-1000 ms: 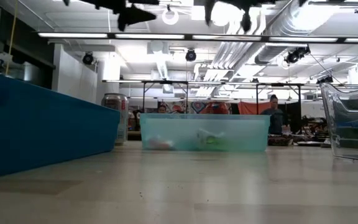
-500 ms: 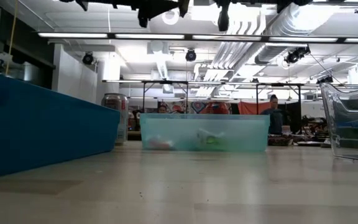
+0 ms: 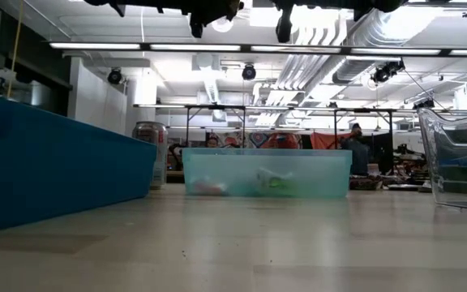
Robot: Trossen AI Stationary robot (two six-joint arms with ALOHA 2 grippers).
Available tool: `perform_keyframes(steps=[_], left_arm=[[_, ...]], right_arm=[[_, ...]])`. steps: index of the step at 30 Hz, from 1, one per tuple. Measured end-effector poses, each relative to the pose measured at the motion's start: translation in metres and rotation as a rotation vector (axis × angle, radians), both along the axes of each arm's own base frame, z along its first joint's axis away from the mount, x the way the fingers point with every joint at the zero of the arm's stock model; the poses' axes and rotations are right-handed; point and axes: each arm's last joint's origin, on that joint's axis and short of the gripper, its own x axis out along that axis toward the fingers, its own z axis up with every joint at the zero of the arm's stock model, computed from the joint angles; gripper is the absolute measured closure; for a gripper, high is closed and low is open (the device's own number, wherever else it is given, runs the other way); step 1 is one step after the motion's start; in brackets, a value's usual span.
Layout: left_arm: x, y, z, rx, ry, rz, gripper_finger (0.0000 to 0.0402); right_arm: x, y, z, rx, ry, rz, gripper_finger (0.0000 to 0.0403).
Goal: Organize candy in baskets
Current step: Put the brown red chocolate into the blue bin
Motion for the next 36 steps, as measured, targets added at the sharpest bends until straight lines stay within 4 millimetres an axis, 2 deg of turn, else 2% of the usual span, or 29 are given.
perform_keyframes(steps=[4, 6, 10, 13, 17, 21, 25, 29, 33, 36], left_arm=[[0.0, 0.0, -0.001, -0.002, 0.013, -0.001, 0.0346], [0.0, 0.001, -0.002, -0.007, 0.021, 0.003, 0.0379], [-0.004, 0.003, -0.002, -0.008, 0.045, 0.012, 0.0374], [-0.015, 0.007, 0.003, 0.011, 0.082, 0.034, 0.0384], [-0.046, 0.013, 0.012, 0.011, 0.174, 0.082, 0.0385], [-0.087, 0.007, 0.022, -0.049, 0.267, 0.105, 0.0385], [-0.12, -0.019, 0.018, -0.166, 0.433, 0.047, 0.0387], [-0.138, -0.056, 0.0, -0.264, 0.684, -0.011, 0.0387], [-0.138, -0.096, -0.021, -0.243, 0.847, -0.084, 0.0387], [-0.133, -0.123, -0.047, -0.163, 0.967, -0.151, 0.0389]], right_arm=[[0.0, 0.0, -0.001, -0.011, 0.008, -0.005, 0.038], [-0.002, -0.001, 0.001, -0.018, 0.011, -0.016, 0.0361], [-0.011, -0.002, 0.008, -0.064, 0.003, -0.048, 0.0305], [-0.027, -0.006, 0.02, -0.115, -0.006, -0.099, 0.0262], [-0.053, -0.013, 0.033, -0.161, 0.01, -0.171, 0.0226], [-0.074, -0.017, 0.04, -0.192, 0.044, -0.215, 0.0218], [-0.084, -0.021, 0.042, -0.208, 0.065, -0.243, 0.0217], [-0.085, -0.026, 0.037, -0.193, 0.11, -0.262, 0.0217], [-0.087, -0.031, 0.03, -0.176, 0.181, -0.275, 0.0217], [-0.088, -0.034, 0.027, -0.164, 0.219, -0.286, 0.0217]])
